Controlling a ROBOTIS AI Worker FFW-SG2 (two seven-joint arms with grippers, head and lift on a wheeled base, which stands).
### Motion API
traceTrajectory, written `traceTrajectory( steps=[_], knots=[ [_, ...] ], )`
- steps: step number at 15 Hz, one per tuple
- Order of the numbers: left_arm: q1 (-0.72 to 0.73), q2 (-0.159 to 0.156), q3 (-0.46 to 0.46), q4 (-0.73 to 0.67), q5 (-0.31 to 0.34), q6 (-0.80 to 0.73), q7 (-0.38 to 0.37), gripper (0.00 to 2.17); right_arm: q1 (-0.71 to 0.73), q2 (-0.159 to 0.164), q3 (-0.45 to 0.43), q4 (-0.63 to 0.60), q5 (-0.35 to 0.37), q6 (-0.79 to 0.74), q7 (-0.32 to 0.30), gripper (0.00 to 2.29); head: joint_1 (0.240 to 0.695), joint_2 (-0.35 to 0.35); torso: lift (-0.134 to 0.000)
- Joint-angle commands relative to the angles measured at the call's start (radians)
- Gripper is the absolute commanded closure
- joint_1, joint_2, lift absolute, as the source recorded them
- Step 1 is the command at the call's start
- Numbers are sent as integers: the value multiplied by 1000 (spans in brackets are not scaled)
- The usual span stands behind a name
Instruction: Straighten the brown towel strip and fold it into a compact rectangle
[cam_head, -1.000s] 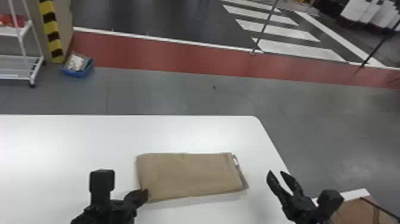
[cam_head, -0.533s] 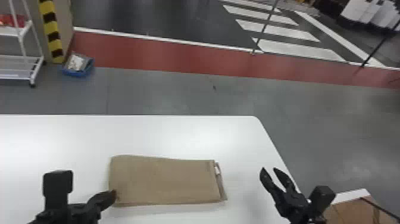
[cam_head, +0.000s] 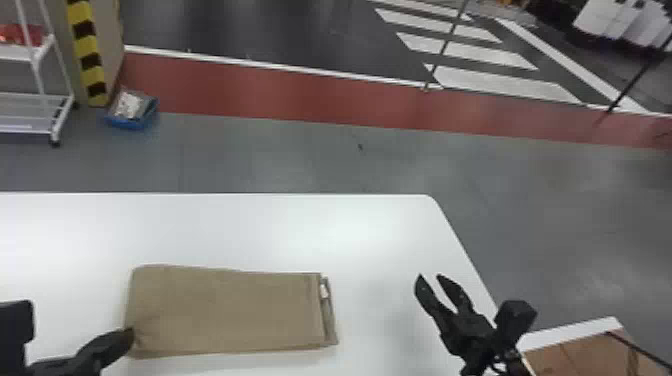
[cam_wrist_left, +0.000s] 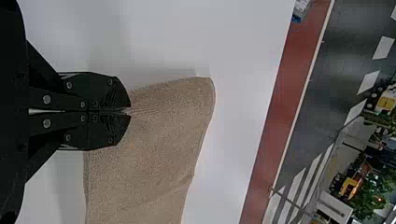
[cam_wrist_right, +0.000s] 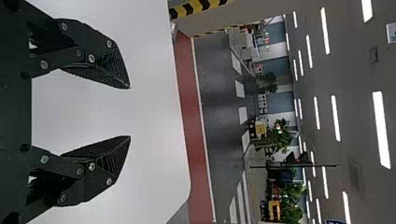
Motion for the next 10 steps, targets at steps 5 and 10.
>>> traceTrajectory(
  steps=[5,10],
  knots=[
    [24,0,-11,-29,20,46,1,1686,-23,22,86,-35,0,52,-50,596,695,-334,0],
    [60,12,8,-144,26,111,-5,313,-38,34,127,-37,-4,107,-71,478,695,-300,0]
  ],
)
